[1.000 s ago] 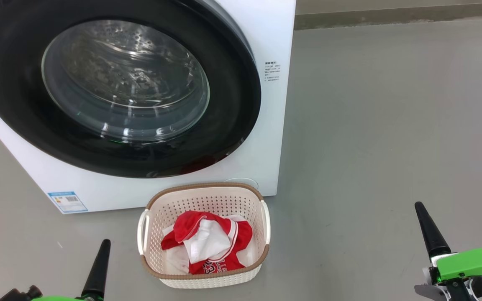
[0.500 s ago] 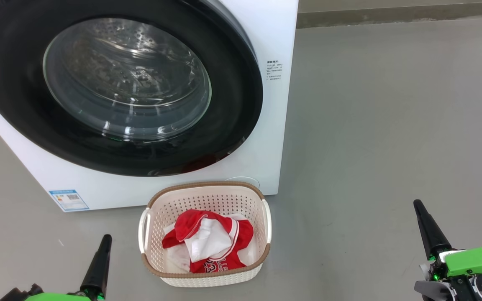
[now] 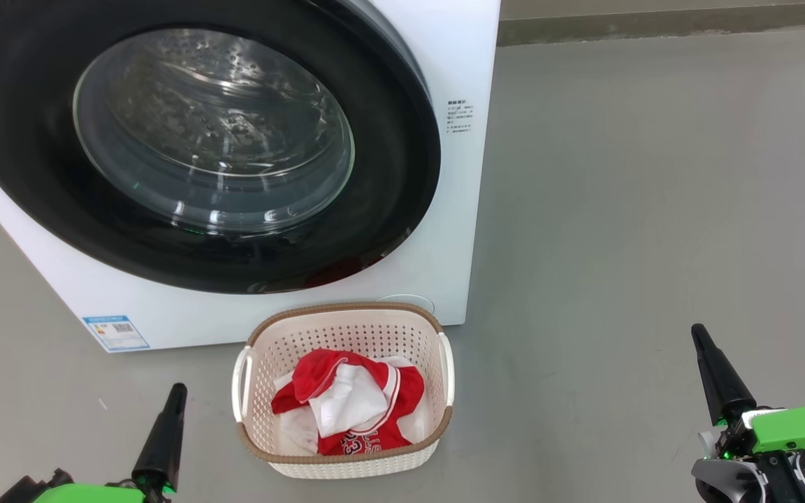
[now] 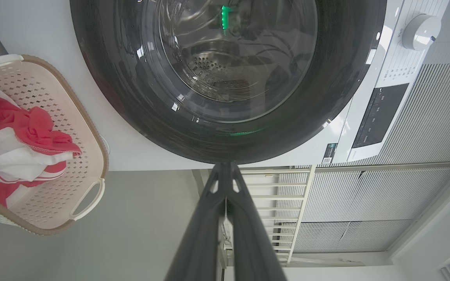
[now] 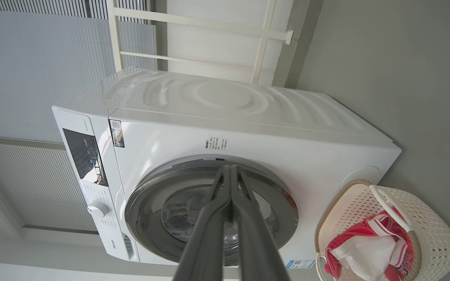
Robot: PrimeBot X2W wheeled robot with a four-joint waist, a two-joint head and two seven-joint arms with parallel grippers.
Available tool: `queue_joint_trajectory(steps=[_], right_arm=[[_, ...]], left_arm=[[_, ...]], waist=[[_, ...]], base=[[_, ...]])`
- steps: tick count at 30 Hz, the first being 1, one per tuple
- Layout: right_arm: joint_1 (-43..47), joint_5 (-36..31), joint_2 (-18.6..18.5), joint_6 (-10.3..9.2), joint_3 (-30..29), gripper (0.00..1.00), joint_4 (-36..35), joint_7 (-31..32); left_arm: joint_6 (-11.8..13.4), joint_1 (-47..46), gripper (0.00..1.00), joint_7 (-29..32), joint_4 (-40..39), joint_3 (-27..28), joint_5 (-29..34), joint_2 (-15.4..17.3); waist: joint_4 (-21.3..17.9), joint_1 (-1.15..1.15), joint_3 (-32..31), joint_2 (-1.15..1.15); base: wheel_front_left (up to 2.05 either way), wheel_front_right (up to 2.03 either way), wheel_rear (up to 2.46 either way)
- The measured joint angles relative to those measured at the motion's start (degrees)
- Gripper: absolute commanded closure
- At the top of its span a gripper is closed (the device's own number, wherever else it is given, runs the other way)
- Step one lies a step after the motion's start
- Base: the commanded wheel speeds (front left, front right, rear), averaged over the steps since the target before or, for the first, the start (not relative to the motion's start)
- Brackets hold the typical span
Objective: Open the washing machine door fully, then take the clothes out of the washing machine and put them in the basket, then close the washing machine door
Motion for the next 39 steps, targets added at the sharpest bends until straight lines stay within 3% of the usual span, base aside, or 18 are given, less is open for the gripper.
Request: queue_joint_trajectory(steps=[39], right_arm=[[0.0,0.0,0.0,0.00,0.0,1.00,0.0,0.0]], left_arm=[[0.0,0.0,1.00,0.0,0.0,0.0,0.0,0.0]], waist=[[0.0,0.00,0.0,0.00]], base=[[0.00,0.00,0.00]])
